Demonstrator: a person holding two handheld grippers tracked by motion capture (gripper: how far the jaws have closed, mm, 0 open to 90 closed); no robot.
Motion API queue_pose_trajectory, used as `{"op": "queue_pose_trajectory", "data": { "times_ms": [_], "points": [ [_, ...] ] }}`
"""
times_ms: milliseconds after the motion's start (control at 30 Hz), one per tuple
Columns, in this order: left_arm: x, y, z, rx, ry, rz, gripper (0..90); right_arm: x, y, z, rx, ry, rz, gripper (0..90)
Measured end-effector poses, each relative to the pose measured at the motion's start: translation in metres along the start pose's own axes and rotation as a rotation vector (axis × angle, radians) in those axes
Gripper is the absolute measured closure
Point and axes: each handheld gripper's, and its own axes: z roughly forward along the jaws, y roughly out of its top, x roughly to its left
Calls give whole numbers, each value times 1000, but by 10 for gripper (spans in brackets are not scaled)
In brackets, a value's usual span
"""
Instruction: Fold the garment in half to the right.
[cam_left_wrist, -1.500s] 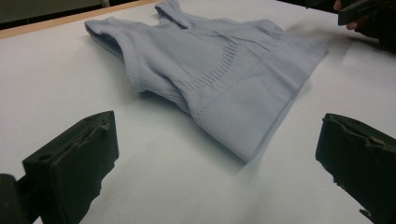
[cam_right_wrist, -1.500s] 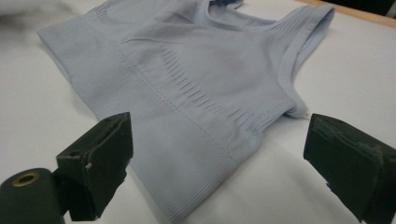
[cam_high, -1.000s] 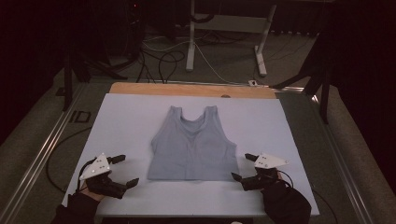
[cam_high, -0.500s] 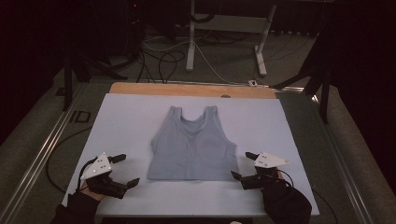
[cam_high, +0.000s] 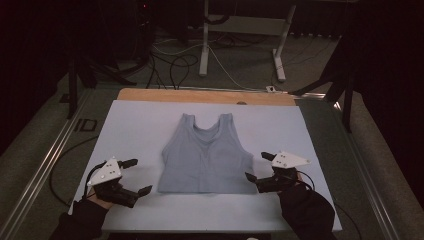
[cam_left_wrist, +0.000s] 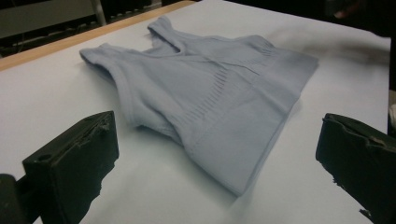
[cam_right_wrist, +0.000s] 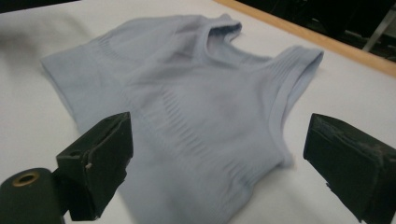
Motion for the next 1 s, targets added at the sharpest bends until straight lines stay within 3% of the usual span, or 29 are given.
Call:
{"op": "queue_pose_trajectory", "data": {
  "times_ms": [233,400,1000],
  "points": [
    [0,12,5,8,-26,-1,4,-6,27,8,-46,-15,-23,82],
    [-1,18,5,22,-16,12,4,-7,46,19,-64,-21,-63,82],
    [-10,38,20,67,-3,24,4,-12,92,68,-77,40,-106,82]
  ]
}}
